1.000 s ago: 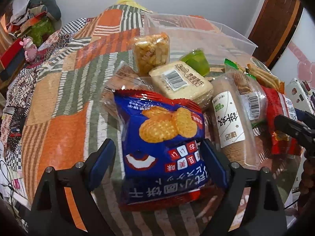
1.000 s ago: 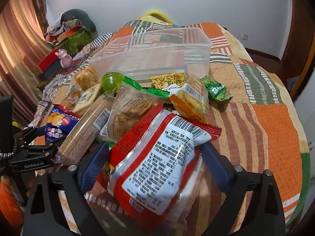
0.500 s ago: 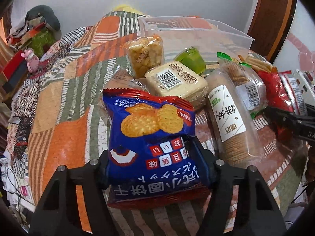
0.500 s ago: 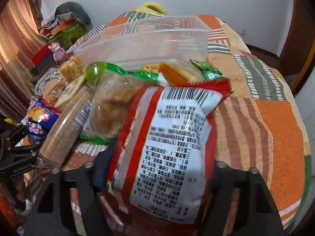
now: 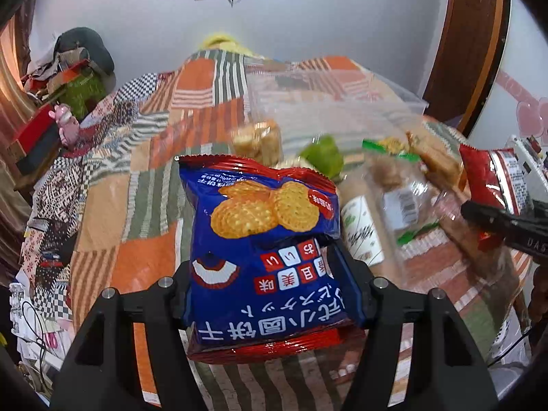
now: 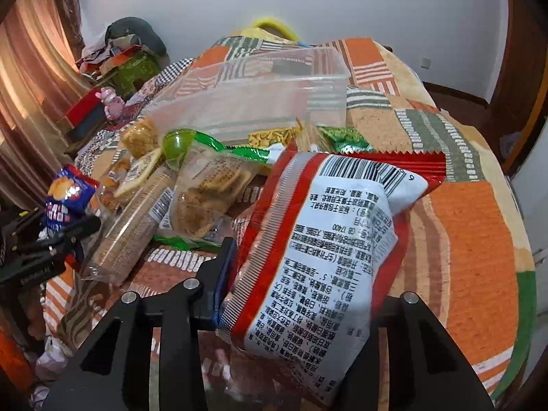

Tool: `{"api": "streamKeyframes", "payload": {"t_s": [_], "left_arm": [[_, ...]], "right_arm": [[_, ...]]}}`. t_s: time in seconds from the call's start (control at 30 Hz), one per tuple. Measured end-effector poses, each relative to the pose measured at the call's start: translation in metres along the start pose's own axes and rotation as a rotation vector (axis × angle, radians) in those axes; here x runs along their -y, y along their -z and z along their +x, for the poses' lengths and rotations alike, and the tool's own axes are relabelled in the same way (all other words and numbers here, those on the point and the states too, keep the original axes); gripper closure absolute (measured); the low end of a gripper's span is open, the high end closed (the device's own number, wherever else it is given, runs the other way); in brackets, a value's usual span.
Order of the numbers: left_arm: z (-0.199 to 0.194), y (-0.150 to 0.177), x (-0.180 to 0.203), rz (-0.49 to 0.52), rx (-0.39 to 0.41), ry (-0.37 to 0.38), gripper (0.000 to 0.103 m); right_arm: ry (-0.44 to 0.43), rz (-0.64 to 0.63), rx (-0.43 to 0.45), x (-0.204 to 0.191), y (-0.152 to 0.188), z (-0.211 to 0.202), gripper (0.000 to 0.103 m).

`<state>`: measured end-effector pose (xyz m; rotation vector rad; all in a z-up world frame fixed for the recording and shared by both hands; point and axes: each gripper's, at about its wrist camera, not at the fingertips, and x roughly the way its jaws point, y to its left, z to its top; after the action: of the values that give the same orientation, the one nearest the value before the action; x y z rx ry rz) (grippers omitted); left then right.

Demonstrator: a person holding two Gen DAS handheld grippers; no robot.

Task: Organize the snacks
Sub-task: 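Carry both bags over the clear box and release them inside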

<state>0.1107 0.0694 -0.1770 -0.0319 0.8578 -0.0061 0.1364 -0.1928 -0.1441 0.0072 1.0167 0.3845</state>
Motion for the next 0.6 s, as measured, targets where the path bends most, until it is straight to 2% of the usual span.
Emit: {"api": "streamKeyframes", "payload": {"t_s": [0.27, 0.6], "left_arm": [[-0.019, -0.031, 0.008, 0.002, 0.075, 0.021, 0.038], [-0.018, -0.083, 0.017, -0.001, 0.153, 0.036, 0.038]], "right_arm": [[-0.021, -0.037, 0.077, -0.005, -0.019, -0.018, 0.067], [-0.002, -0.073, 0.181, -0.010, -0.054, -0.024, 0.067]]}}
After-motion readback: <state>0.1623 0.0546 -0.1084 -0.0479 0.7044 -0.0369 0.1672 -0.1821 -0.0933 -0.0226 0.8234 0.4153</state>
